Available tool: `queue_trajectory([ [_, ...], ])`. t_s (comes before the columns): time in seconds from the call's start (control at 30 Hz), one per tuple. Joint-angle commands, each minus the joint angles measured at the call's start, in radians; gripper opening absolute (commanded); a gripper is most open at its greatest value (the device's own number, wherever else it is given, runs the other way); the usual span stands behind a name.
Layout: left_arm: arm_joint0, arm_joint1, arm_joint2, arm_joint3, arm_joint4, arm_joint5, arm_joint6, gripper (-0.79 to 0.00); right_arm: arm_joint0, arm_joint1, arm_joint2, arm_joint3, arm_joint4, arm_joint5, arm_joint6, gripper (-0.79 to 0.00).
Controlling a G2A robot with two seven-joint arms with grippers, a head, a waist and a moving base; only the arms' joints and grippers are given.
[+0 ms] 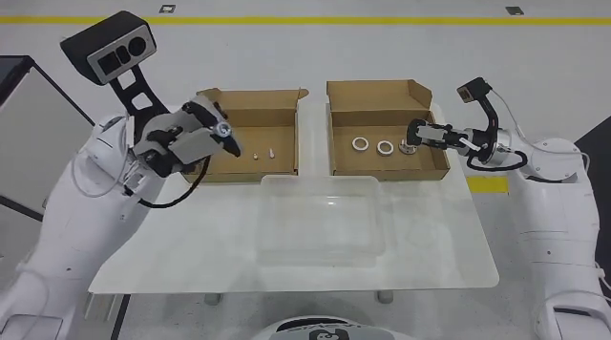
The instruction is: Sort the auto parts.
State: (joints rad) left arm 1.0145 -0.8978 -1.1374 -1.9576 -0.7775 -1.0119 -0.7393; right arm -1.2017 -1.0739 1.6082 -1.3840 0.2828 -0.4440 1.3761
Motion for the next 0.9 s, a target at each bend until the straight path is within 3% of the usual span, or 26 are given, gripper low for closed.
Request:
queue_trajectory([
  [0.0, 0.007, -0.007, 0.006, -0.012, -0.022, 0.000, 0.014, -0.785, 0.000, 0.000, 0.000, 0.000, 0.000, 0.000, 0.000, 0.000],
  [0.5, 0.021, -0.070, 0.008, -0.014, -0.238, 0.000, -0.068, -0.785, 0.000, 0.000, 0.000, 0.000, 0.000, 0.000, 0.000, 0.000],
  [0.7, 0.017, -0.084, 0.000, 0.001, -0.190, 0.000, -0.069, -0.785, 0.000, 0.000, 0.000, 0.000, 0.000, 0.000, 0.000, 0.000],
  [0.87, 0.025, -0.084, -0.042, 0.027, -0.043, 0.009, -0.078, -0.785, 0.000, 0.000, 0.000, 0.000, 0.000, 0.000, 0.000, 0.000],
])
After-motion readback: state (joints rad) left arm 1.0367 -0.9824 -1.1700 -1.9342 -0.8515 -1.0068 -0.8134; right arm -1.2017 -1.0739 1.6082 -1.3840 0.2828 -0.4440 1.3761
